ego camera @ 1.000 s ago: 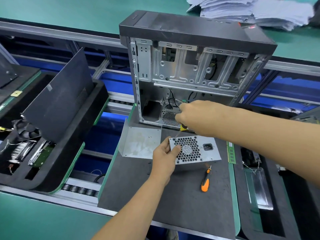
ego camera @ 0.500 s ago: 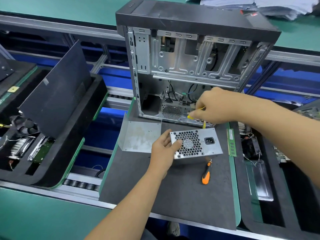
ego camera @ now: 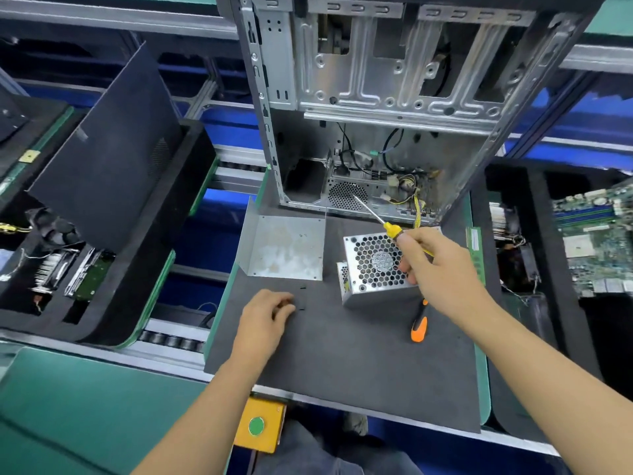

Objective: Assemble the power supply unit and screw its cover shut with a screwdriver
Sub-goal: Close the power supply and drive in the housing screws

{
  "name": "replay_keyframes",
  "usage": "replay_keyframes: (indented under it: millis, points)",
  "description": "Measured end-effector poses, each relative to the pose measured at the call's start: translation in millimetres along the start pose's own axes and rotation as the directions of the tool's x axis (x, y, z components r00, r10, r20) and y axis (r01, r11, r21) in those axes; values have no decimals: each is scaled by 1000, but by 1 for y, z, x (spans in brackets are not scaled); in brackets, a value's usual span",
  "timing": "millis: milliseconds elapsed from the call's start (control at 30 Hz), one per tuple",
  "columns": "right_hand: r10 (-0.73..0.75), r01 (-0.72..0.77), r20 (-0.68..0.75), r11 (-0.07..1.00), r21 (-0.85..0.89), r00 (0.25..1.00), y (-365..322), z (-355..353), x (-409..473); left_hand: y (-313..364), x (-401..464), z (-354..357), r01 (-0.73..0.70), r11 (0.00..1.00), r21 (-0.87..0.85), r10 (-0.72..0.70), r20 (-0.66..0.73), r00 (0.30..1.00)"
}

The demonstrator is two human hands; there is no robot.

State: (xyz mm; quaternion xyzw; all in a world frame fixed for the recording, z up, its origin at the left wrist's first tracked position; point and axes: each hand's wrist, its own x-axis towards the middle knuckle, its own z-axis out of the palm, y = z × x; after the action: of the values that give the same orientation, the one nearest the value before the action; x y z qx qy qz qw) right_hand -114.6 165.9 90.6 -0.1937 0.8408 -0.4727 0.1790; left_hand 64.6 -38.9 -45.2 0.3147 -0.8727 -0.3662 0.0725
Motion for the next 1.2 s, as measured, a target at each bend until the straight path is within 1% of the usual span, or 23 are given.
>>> replay_keyframes:
  millis: [100, 200, 267, 300, 333, 367, 400, 467, 533, 567, 633, 667, 733, 833, 900, 1033, 1200]
  points:
    - [-30, 30, 1, 999, 12, 1000, 1, 0, -4, -2, 1, 12, -94, 993, 78, 88, 78, 993]
    - [-37, 37, -1, 999, 25, 999, 1, -1, -7, -1, 3, 18, -100, 992, 82, 94, 74, 993]
    - [-58, 58, -5, 998, 19, 998, 2, -5, -9, 4, 3, 17, -24, 999, -22, 25, 33, 999]
    - [-70, 70, -3, 997, 12, 998, 2, -9, -10, 10, 2, 15, 44, 990, -134, -43, 14, 999]
    - [-80, 80, 4, 997, 11, 997, 2, -13, -11, 18, 3, 12, 111, 951, -289, -114, 7, 993]
    - [-86, 85, 15, 996, 14, 996, 2, -19, -12, 28, 4, 8, 153, 876, -456, -165, 15, 986]
    - [-88, 88, 28, 996, 25, 996, 1, -24, -13, 40, 5, 3, 166, 780, -603, -189, 25, 982]
    - [-78, 73, 54, 993, 96, 995, 0, -32, -15, 66, 7, -7, 146, 592, -793, -179, 47, 983]
    - [-55, 41, 66, 979, 197, 996, -1, -36, -17, 90, 8, -14, 142, 433, -890, -127, 96, 987]
    - [-48, 30, 71, 971, 239, 996, -2, -36, -18, 100, 7, -16, 148, 370, -917, -98, 121, 988]
    - [-28, 4, 80, 957, 292, 996, -2, -34, -20, 114, 5, -18, 162, 278, -947, -42, 156, 987]
    - [-24, -3, 85, 952, 307, 996, -1, -34, -21, 119, 5, -18, 164, 257, -953, -26, 162, 986]
    - [-30, -1, 93, 949, 316, 995, 0, -34, -21, 123, 3, -17, 164, 239, -957, -14, 165, 986]
    - [-39, 11, 87, 952, 305, 995, 2, -37, -22, 125, 3, -18, 169, 184, -968, -51, 163, 985]
    - [-32, 0, 95, 949, 315, 995, 3, -39, -22, 124, 3, -18, 174, 165, -971, -74, 164, 984]
    - [-7, -30, 112, 946, 322, 994, 6, -38, -23, 124, 3, -18, 175, 199, -964, -50, 168, 984]
    - [26, -66, 121, 941, 333, 992, 8, -37, -23, 120, 5, -18, 163, 282, -945, -22, 163, 986]
